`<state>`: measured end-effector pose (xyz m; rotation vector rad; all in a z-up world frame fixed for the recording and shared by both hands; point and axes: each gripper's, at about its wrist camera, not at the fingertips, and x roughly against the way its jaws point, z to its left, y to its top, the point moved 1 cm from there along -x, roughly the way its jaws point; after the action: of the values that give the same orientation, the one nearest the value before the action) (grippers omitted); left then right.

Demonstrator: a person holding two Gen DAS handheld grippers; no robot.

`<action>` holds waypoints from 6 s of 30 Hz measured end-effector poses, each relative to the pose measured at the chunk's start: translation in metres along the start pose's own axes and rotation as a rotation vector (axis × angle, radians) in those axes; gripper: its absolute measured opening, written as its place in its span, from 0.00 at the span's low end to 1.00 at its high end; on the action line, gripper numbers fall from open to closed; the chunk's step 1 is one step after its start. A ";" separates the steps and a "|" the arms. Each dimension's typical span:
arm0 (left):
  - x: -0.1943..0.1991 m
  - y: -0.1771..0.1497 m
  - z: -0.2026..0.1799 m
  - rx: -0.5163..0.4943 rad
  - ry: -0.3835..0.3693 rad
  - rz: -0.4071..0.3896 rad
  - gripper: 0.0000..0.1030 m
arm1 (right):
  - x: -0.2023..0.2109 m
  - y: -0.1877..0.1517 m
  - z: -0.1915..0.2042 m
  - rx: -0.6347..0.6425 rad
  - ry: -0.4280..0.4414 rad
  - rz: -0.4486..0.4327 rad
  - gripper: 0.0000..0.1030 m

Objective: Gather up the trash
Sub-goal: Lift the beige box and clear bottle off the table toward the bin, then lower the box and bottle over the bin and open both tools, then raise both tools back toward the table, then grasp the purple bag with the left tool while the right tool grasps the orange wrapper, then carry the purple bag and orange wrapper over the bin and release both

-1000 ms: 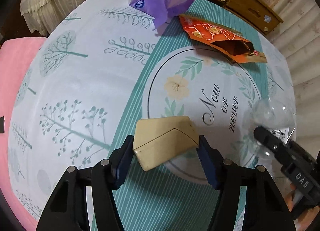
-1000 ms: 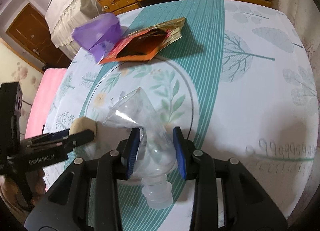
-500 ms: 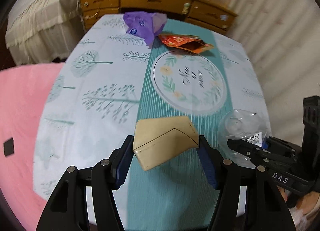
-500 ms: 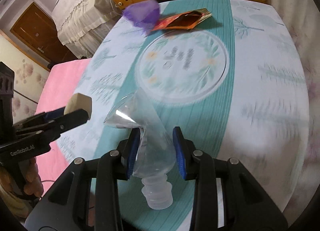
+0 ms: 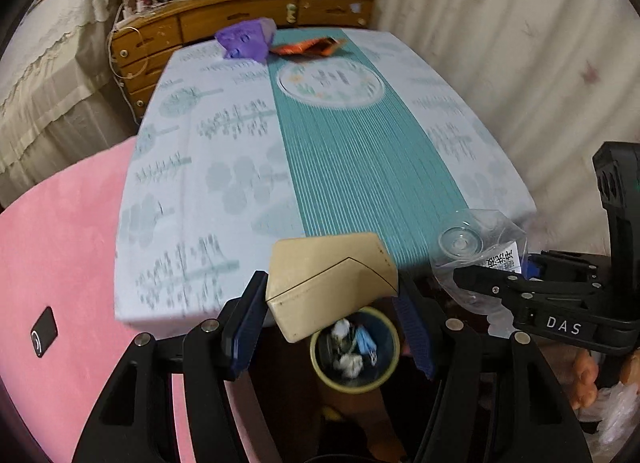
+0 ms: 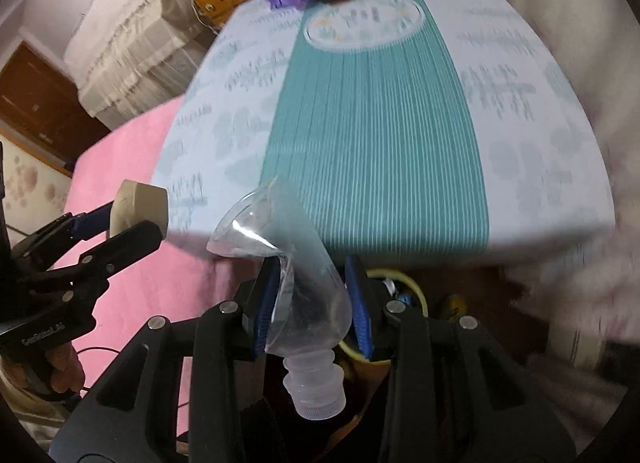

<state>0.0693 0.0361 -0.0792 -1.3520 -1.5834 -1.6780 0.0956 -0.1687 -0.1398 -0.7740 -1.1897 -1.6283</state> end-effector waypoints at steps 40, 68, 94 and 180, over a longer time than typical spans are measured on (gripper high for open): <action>-0.355 -0.266 0.017 0.229 0.027 0.112 0.91 | -0.334 -0.226 -0.145 -0.237 -0.053 0.140 0.54; 0.108 -0.075 -0.085 0.168 0.182 -0.128 0.91 | 0.133 -0.079 0.000 0.073 0.072 -0.180 0.54; 0.127 0.152 0.037 0.189 0.212 -0.258 0.91 | 0.155 0.123 -0.018 0.029 0.008 -0.346 0.54; 0.014 0.026 -0.009 0.240 0.118 -0.041 0.00 | 0.084 0.041 -0.027 0.172 -0.016 -0.215 0.05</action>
<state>0.0827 0.0253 -0.0535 -1.0875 -1.6914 -1.5044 0.1050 -0.2244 -0.0603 -0.5663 -1.4442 -1.6674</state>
